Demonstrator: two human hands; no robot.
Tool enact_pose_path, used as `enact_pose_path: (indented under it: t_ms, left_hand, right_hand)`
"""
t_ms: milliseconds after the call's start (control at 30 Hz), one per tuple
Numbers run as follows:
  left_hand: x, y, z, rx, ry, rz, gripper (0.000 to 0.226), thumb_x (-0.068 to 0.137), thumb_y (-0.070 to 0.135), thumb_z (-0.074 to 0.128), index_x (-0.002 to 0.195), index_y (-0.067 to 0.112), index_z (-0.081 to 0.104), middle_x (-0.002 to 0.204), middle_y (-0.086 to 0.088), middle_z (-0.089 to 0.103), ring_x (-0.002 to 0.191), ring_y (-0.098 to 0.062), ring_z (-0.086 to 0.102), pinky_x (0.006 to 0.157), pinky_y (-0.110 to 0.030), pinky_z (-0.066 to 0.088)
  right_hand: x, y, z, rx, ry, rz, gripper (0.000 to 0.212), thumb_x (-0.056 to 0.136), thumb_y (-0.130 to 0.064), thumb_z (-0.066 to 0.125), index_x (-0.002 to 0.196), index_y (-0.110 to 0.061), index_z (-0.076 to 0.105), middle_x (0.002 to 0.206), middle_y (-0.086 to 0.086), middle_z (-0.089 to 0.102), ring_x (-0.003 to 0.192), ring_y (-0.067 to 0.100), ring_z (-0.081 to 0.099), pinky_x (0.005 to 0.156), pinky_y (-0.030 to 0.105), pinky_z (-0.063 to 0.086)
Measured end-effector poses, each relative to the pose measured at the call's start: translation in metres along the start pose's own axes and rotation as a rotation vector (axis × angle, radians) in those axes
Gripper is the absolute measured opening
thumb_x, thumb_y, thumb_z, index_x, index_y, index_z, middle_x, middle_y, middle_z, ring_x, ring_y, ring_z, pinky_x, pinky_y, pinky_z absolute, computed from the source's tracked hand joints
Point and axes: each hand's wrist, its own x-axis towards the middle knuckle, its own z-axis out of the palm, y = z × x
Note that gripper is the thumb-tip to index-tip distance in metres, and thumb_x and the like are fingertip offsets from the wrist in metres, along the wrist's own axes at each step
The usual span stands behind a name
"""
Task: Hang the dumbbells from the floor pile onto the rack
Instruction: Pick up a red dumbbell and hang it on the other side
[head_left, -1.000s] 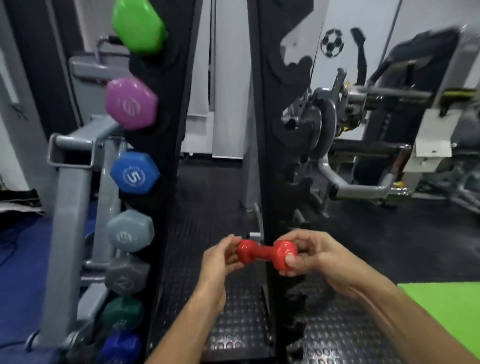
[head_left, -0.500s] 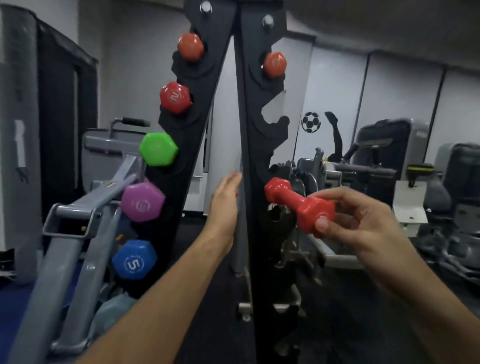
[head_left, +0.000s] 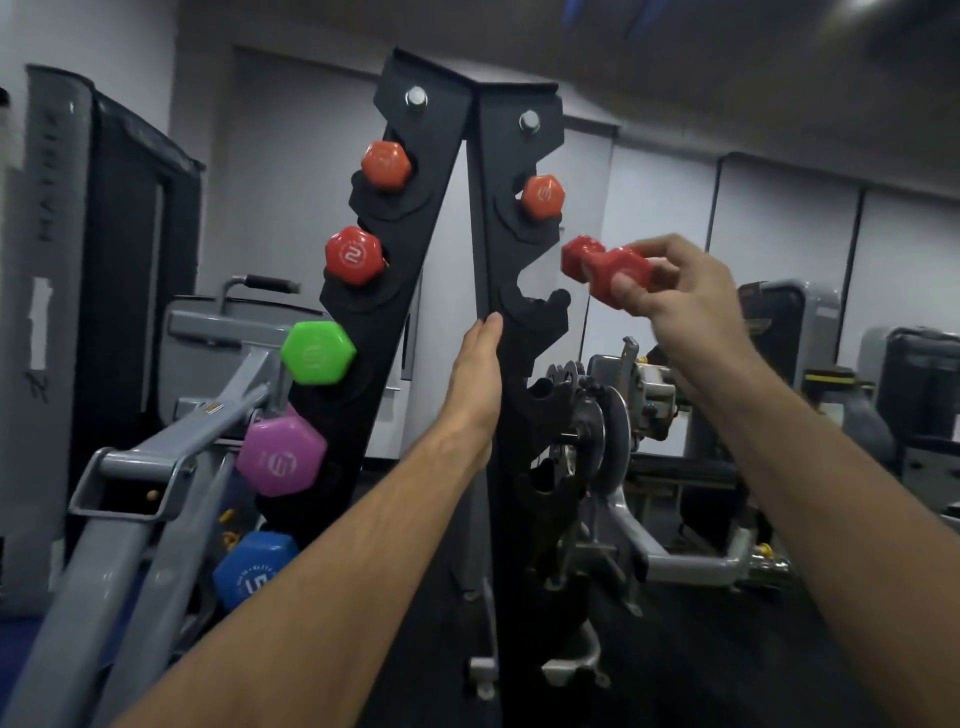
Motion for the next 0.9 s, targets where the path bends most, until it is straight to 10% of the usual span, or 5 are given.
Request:
enact_pose_path:
  t_ms: [367,633,900]
  left_hand:
    - [-0.006,0.012,0.001,-0.047,-0.004,-0.043,0.056,0.108,0.052,0.037,0.159,0.028,0.038,0.161,0.010,0.044,0.148,-0.012,0.039,0.126,-0.045,0.026]
    - [-0.008,0.017,0.001,-0.070,-0.022,-0.045,0.053,0.110,0.048,0.036,0.157,0.025,0.042,0.154,0.007,0.051,0.126,-0.010,0.049,0.112,-0.034,0.035]
    - [0.002,0.011,-0.002,-0.044,-0.023,-0.034,0.061,0.107,0.057,0.035,0.164,0.041,0.020,0.169,0.011,0.027,0.156,-0.018,0.026,0.127,-0.057,0.020]
  right_hand:
    - [0.025,0.002,0.043,0.000,0.094,-0.006,0.019,0.094,-0.013,0.073,0.112,-0.015,0.067,0.099,0.002,0.073,0.080,0.005,0.073,0.064,0.012,0.050]
    - [0.041,0.010,0.041,0.010,0.111,0.064,0.021,0.093,-0.012,0.074,0.112,-0.017,0.066,0.105,0.004,0.072,0.098,0.017,0.070,0.079,0.024,0.050]
    - [0.044,0.018,0.059,0.117,0.083,0.059,0.013,0.096,-0.004,0.067,0.107,-0.010,0.063,0.099,0.012,0.072,0.083,0.016,0.069,0.056,0.011,0.050]
